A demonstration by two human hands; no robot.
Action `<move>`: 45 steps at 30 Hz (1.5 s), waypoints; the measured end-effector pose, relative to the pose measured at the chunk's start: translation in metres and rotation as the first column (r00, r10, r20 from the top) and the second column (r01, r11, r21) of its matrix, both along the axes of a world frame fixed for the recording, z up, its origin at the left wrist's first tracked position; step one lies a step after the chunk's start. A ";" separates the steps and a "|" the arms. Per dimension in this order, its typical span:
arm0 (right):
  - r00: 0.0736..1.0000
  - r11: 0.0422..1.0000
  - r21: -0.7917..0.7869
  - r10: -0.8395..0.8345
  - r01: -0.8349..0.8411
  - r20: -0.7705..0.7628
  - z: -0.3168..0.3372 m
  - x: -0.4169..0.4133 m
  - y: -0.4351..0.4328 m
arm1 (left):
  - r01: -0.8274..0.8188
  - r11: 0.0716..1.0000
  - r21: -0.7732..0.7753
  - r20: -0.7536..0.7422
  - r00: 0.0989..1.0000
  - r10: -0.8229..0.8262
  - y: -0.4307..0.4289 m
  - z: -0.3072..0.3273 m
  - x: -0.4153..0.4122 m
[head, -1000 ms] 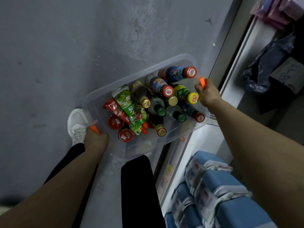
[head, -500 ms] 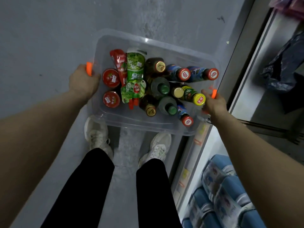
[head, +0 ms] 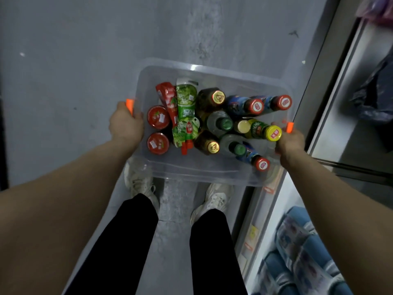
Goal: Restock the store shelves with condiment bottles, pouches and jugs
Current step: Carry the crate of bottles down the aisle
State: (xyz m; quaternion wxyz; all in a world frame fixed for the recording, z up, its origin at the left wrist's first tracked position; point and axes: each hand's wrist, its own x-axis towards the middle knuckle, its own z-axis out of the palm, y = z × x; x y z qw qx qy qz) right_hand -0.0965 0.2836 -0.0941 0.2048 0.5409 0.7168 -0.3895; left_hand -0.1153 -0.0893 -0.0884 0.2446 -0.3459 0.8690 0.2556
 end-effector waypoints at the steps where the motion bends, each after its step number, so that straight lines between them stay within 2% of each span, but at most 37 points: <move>1: 1.000 1.000 0.017 0.020 -0.020 0.019 0.000 0.003 -0.002 | -0.006 1.000 -0.015 0.010 1.000 0.006 -0.002 0.004 0.004; 10: 0.972 0.993 0.041 0.096 -0.107 0.213 0.044 0.062 -0.031 | 0.023 0.999 -0.033 0.139 0.990 -0.018 -0.028 0.050 0.037; 16: 0.942 0.986 0.050 0.138 -0.161 0.305 0.110 0.086 -0.048 | 0.069 0.997 -0.035 0.179 0.982 -0.062 -0.048 0.112 0.055; 24: 0.923 0.952 0.105 0.248 -0.289 0.293 0.246 0.069 -0.054 | 0.073 0.997 -0.017 0.104 0.992 -0.070 -0.050 0.238 0.053; 28: 0.923 0.937 0.142 0.274 -0.319 0.270 0.321 0.053 -0.061 | 0.015 1.000 0.020 0.053 0.998 -0.016 -0.056 0.312 0.048; 34: 0.932 0.924 0.182 0.299 -0.337 0.206 0.429 0.056 -0.080 | 0.032 0.999 0.009 -0.025 0.999 -0.032 -0.076 0.411 0.052; 38: 0.937 0.922 0.197 0.303 -0.334 0.173 0.484 0.062 -0.097 | 0.034 0.999 0.009 -0.066 0.997 -0.033 -0.094 0.456 0.057; 45: 0.943 0.927 0.178 0.313 -0.329 0.114 0.538 0.077 -0.123 | 0.020 1.000 -0.005 -0.083 0.996 -0.020 -0.115 0.500 0.091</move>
